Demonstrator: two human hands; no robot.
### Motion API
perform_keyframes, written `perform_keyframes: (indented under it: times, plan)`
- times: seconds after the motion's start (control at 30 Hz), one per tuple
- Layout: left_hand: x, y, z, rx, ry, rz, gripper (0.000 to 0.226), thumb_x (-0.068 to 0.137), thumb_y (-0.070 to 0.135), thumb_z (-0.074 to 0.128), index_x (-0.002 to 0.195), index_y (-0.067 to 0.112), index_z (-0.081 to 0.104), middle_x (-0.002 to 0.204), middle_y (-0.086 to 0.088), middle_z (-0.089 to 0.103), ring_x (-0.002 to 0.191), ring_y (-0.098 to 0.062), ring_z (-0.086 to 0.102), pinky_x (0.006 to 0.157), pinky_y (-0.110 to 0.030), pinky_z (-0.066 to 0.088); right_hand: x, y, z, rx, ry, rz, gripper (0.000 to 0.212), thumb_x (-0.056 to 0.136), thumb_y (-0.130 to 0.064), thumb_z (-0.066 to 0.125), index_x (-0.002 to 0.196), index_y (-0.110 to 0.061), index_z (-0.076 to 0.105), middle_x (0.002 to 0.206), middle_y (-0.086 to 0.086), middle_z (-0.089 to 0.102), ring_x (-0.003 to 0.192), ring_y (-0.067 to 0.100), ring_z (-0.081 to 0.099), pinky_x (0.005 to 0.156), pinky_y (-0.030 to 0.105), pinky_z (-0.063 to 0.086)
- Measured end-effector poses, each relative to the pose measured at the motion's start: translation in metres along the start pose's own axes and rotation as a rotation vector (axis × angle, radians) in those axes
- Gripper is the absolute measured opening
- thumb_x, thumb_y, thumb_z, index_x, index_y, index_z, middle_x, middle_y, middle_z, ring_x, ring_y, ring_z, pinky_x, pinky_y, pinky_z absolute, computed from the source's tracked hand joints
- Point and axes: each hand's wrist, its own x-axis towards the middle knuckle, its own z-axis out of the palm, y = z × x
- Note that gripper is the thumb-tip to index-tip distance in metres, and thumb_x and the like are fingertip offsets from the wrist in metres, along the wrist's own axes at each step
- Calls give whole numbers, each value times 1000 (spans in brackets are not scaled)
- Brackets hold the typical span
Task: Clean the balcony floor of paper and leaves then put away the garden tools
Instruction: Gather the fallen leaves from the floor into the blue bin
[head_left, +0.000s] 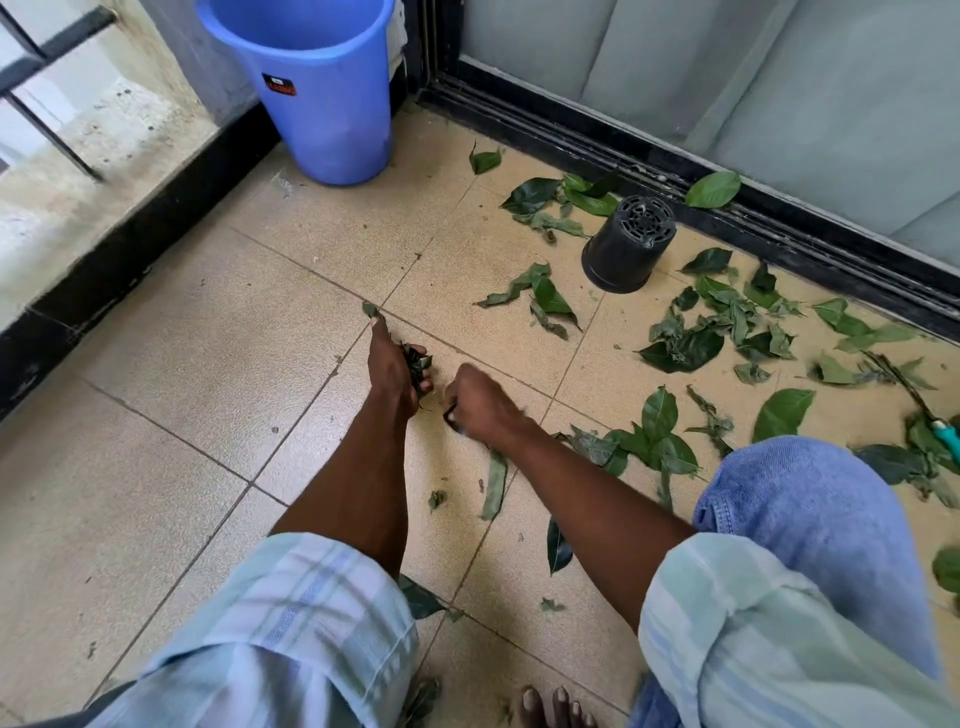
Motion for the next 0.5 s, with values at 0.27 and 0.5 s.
perform_keyframes:
  times: [0.27, 0.5]
  plan:
    - [-9, -6, 27, 164, -156, -95, 23, 88, 4, 44, 99, 5, 64, 69, -9, 58, 45, -15, 50, 39, -21, 38, 7, 27, -81, 1048, 375, 349, 19, 77, 5, 74, 87, -9, 64, 84, 9, 68, 65, 17, 64, 57, 23, 53]
    - [-24, -12, 57, -88, -430, -221, 16, 96, 7, 48, 97, -3, 61, 82, -19, 71, 71, -26, 71, 79, -41, 57, -3, 19, -84, 1032, 308, 341, 24, 84, 16, 52, 77, -4, 62, 69, 10, 63, 43, 13, 59, 41, 22, 49]
